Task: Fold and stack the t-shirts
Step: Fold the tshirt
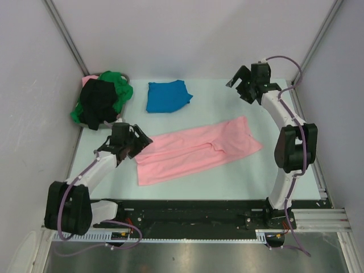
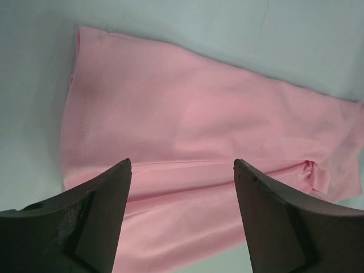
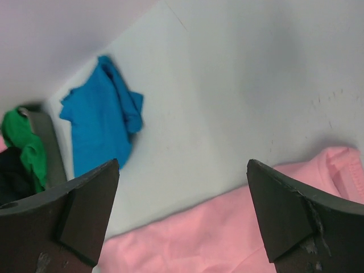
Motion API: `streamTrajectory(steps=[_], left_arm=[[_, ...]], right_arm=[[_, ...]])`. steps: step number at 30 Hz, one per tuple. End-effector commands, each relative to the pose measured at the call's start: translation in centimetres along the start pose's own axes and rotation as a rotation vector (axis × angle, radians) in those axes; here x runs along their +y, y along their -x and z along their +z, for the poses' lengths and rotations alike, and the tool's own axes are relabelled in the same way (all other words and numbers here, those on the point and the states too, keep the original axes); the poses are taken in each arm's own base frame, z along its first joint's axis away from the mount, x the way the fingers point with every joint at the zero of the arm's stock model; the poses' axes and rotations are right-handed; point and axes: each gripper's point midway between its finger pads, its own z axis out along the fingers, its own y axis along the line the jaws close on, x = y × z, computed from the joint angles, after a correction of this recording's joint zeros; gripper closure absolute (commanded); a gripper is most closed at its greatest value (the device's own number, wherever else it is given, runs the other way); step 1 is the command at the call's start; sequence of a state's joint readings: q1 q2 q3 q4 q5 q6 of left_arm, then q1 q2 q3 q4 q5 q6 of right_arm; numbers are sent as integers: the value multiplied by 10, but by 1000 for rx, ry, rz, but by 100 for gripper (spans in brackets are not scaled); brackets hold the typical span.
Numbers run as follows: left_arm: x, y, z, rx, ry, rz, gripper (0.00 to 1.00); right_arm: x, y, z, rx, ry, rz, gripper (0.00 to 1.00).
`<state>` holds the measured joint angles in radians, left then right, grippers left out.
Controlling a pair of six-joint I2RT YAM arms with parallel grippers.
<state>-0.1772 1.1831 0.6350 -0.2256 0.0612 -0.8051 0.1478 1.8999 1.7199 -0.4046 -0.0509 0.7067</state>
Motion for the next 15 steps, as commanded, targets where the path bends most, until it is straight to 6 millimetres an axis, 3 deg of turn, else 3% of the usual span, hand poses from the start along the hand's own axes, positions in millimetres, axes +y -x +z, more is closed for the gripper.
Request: streamTrajectory(steps=[1,5,8,12,15], left_arm=[[-25,13,16,-5,-61,-3,22],[-47,29,34,5,-92,11,22],[-57,33,47,25,-109,13,22],[-64,30,59,57,-128,-11,23],[-57,20,68,87,-99,-13,23]], right_arm=[[-26,-71,35,217,11,23,1],[-35,-93,47,273,17,26,1],[-35,-97,49,290,32,20,1],[-38,-103,45,302,20,-3,1],[-52,-112,45,315,-19,-22,1]])
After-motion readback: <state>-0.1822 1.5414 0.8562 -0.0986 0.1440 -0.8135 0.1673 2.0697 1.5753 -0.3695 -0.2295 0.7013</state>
